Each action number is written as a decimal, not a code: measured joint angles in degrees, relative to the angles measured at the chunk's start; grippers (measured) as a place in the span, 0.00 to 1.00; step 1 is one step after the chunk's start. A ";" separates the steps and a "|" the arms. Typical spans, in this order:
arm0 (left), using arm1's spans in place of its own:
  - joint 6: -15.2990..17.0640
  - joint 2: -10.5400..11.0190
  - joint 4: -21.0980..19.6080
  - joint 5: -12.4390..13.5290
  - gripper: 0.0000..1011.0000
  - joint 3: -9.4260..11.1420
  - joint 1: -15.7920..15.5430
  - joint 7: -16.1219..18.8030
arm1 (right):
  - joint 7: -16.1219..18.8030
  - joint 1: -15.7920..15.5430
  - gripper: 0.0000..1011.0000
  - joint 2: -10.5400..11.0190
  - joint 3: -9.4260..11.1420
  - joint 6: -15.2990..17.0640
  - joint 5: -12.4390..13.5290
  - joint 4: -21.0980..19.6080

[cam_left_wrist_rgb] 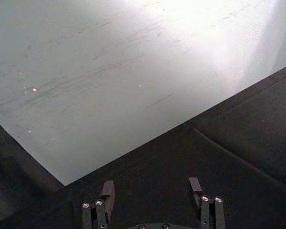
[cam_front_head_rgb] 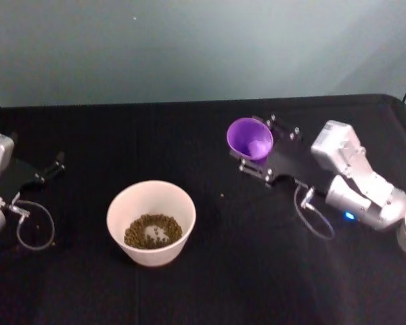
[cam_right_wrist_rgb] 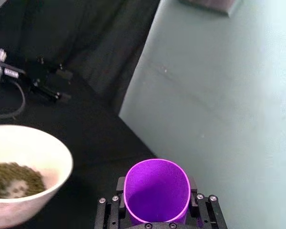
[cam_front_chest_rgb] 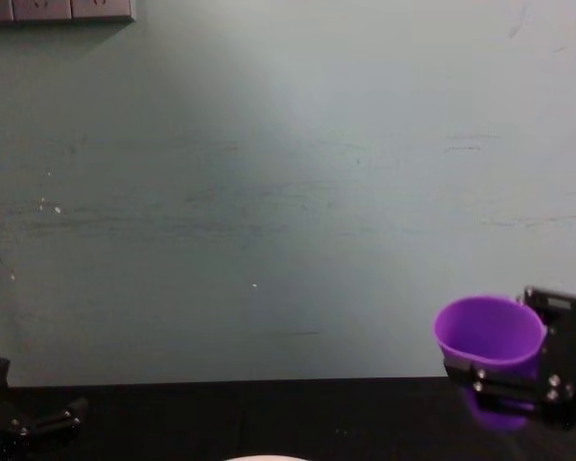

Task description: Pick up the cup and pour the mung beans from the cup into the bowl.

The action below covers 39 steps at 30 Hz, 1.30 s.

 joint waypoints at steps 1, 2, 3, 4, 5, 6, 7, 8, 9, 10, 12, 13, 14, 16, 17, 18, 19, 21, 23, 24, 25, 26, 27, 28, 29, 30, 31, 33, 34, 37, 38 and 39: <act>0.00 0.00 0.00 0.00 1.00 0.00 0.00 0.00 | 0.97 0.00 0.72 -0.38 0.17 0.03 1.50 0.76; 0.00 0.00 0.00 0.00 1.00 -0.01 0.00 0.00 | 2.76 0.10 0.72 -1.22 0.50 0.26 4.38 2.33; 0.00 0.00 0.00 0.00 1.00 0.00 0.00 0.00 | 3.68 0.17 0.72 -1.62 0.68 0.47 5.61 3.09; 0.00 0.00 0.00 0.00 1.00 0.00 0.00 0.00 | 4.53 0.25 0.72 -2.03 0.81 0.65 6.85 3.75; 0.00 0.00 0.00 0.00 1.00 0.00 0.00 0.00 | 6.27 0.46 0.72 -2.86 1.09 1.14 9.19 5.22; 0.00 0.00 0.00 0.00 1.00 0.01 0.00 0.00 | 7.14 0.58 0.72 -3.25 1.20 1.40 10.34 5.82; 0.00 0.00 0.00 0.00 1.00 0.00 0.00 0.00 | 7.92 0.71 0.72 -3.65 1.32 1.65 11.33 6.50; 0.00 0.00 0.00 0.00 1.00 0.00 0.00 0.00 | 9.27 0.88 0.72 -4.30 1.50 2.15 13.01 7.52; 0.00 0.00 0.00 0.01 1.00 0.00 0.00 0.00 | 10.09 1.00 0.72 -4.66 1.56 2.45 13.99 8.08; 0.00 0.00 0.00 0.00 1.00 0.00 0.00 0.00 | 10.53 1.08 0.72 -4.88 1.60 2.64 14.62 8.47; 0.00 0.00 0.00 0.00 1.00 0.00 0.00 0.00 | 12.16 1.21 0.72 -5.54 1.62 3.23 16.58 9.55; 0.00 0.00 0.00 0.00 1.00 0.00 0.00 0.00 | 12.78 1.23 0.72 -5.76 1.63 3.46 17.37 9.92; 0.00 0.00 0.00 0.00 1.00 0.00 0.00 0.00 | 13.16 1.23 0.72 -5.87 1.62 3.61 17.86 10.13; 0.00 0.00 0.00 0.00 1.00 0.00 0.00 0.00 | 14.31 1.21 0.72 -6.25 1.61 4.01 19.54 10.93; 0.00 0.00 0.00 0.00 1.00 0.00 0.00 0.00 | 14.71 1.19 0.72 -6.35 1.60 4.06 20.11 11.19; 0.00 0.00 0.00 0.00 1.00 0.00 0.00 0.00 | 15.05 1.15 0.72 -6.46 1.58 4.09 20.65 11.46; 0.00 0.00 0.00 0.00 1.00 0.00 0.00 0.00 | 15.72 1.08 0.72 -6.64 1.55 4.12 21.66 11.90; 0.00 0.00 0.00 0.00 1.00 0.00 0.00 0.00 | 16.48 1.05 0.72 -6.78 1.47 4.12 22.63 12.41; 0.00 0.00 0.00 0.00 1.00 0.00 0.00 0.00 | 17.43 1.05 0.72 -6.93 1.23 4.02 23.71 13.31; 0.00 0.00 0.00 0.00 1.00 0.00 0.00 0.00 | 17.76 1.06 0.72 -6.95 1.15 3.93 24.00 13.55; 0.00 0.00 0.00 0.00 1.00 0.00 0.00 0.00 | 18.00 1.08 0.72 -6.97 1.04 3.82 24.20 13.78; 0.00 0.00 0.00 0.00 1.00 0.00 0.00 0.00 | 18.46 1.15 0.72 -6.98 0.77 3.55 24.53 14.22; 0.00 0.00 0.00 0.00 1.00 0.00 0.00 0.00 | 18.63 1.17 0.72 -7.00 0.66 3.46 24.60 14.40; 0.00 0.00 0.00 0.00 1.00 0.00 0.00 0.00 | 18.77 1.21 0.72 -7.01 0.51 3.33 24.70 14.62; 0.00 0.00 0.00 0.00 1.00 0.00 0.00 0.00 | 19.11 1.31 0.72 -7.04 0.24 3.10 24.85 15.08; 0.00 0.00 0.00 0.00 1.00 0.00 0.00 0.00 | 19.20 1.36 0.72 -7.05 0.11 3.05 24.90 15.31; 0.00 0.00 0.00 0.00 1.00 0.00 0.00 0.00 | 19.29 1.41 0.72 -7.05 -0.01 3.00 24.94 15.49; 0.00 0.00 0.00 0.00 1.00 0.00 0.00 0.00 | 19.48 1.54 0.72 -7.06 -0.30 2.86 25.01 15.91; 0.00 0.00 0.00 0.00 1.00 0.00 0.00 0.00 | 19.49 1.58 0.72 -7.07 -0.38 2.84 25.02 16.00; 0.00 0.00 0.00 0.00 1.00 0.00 0.00 0.00 | 19.63 2.02 0.72 -7.14 -1.00 2.64 24.93 16.73; 0.00 0.00 0.00 0.00 1.00 0.00 0.00 0.00 | 19.63 2.02 0.72 -7.14 -1.00 2.64 24.93 16.73; 0.00 0.00 0.00 0.00 1.00 0.00 0.00 0.00 | 19.73 2.25 0.72 -7.16 -1.25 2.61 24.81 17.06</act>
